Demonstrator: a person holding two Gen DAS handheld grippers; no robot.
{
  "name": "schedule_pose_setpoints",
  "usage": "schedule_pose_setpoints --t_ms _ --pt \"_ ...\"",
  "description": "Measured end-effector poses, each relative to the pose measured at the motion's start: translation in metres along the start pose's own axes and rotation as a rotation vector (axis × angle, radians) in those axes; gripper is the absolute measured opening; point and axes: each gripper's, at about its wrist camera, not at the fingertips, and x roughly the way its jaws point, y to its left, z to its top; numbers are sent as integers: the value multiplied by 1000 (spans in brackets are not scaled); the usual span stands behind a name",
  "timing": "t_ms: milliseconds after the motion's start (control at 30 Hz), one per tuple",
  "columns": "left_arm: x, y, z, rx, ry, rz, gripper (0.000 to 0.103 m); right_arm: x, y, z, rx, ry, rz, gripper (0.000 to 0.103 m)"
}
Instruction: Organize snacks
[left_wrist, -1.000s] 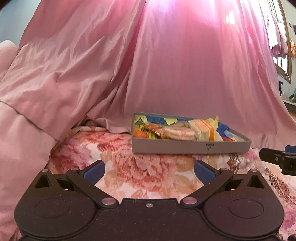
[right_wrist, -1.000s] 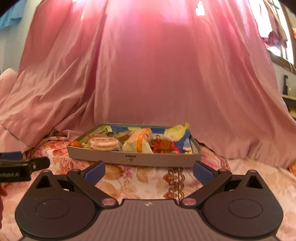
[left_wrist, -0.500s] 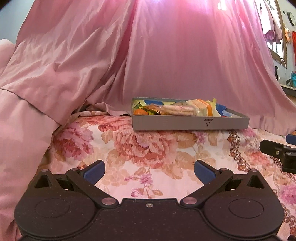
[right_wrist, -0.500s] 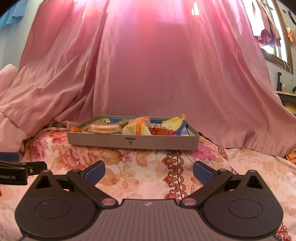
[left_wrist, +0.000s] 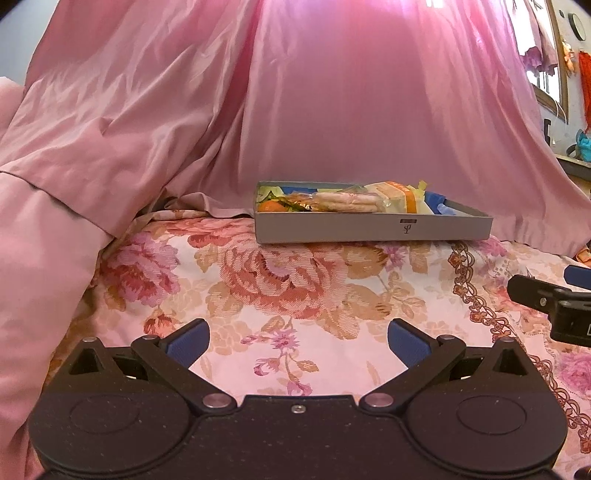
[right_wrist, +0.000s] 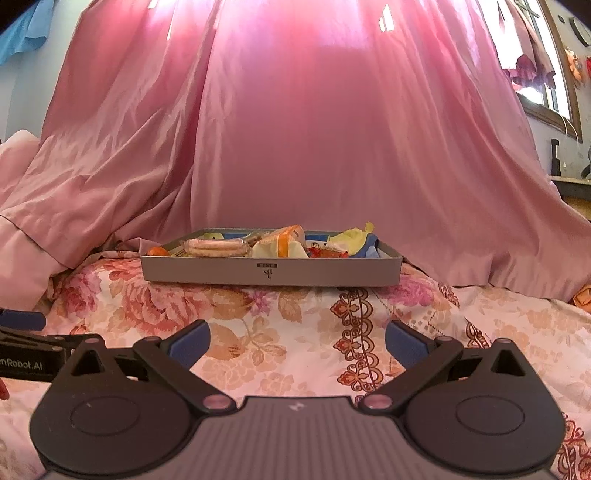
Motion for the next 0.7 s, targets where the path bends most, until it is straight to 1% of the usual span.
schedule_pose_setpoints --t_ms 333,700 --pt "0 1 0 0 10 8 102 1 -3 -2 10 8 -16 103" --pt "0 2 0 1 11 6 102 -1 0 -2 6 9 -13 103"
